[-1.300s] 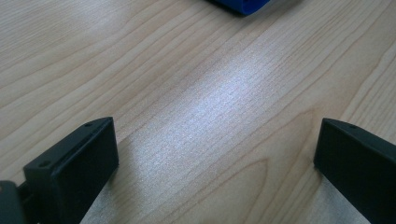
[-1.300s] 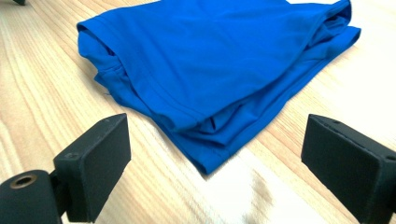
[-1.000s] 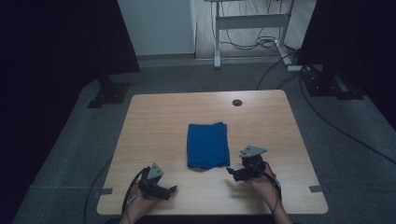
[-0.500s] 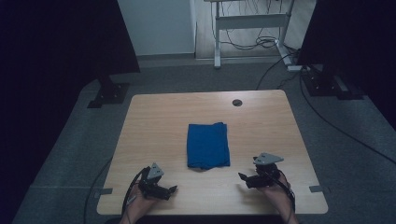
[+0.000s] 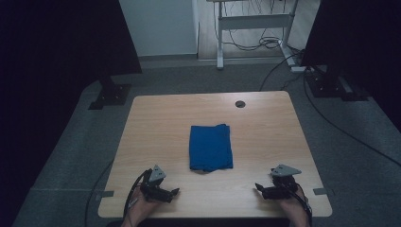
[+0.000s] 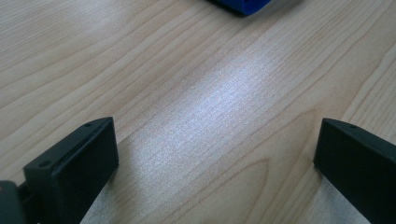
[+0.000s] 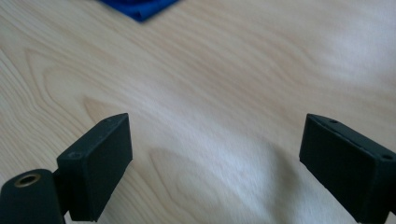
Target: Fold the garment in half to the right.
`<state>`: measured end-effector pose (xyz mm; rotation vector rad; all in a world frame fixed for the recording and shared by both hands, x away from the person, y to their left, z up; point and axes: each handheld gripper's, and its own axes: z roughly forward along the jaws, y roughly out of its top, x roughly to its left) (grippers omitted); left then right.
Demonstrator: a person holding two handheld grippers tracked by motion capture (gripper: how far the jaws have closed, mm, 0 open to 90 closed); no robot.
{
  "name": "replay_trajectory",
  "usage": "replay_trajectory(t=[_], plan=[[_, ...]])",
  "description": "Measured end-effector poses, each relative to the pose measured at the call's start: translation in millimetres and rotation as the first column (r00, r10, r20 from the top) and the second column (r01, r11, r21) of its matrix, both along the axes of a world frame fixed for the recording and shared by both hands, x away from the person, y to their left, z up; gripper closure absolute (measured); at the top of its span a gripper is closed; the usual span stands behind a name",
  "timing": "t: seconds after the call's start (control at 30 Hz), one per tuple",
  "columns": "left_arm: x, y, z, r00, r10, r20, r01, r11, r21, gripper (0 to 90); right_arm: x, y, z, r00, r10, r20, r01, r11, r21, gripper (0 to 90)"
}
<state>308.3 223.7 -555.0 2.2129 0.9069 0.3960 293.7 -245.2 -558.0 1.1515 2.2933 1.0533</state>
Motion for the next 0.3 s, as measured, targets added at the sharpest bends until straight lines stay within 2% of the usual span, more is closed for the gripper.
replay_trajectory(t=[0.13, 0.3], plan=[[0.0, 0.0, 0.0, 1.0000, 0.000, 0.000, 0.000, 1.0000, 0.000, 0.0, -1.9, -2.8, -3.3, 0.9998, -0.013, -0.013, 0.013, 0.9997, -0.021, 9.1], [-0.1, 0.0, 0.0, 1.0000, 0.000, 0.000, 0.000, 1.0000, 0.000, 0.0, -1.5, -3.8, -3.7, 0.9994, -0.022, -0.028, 0.021, 0.9997, -0.014, 8.3]])
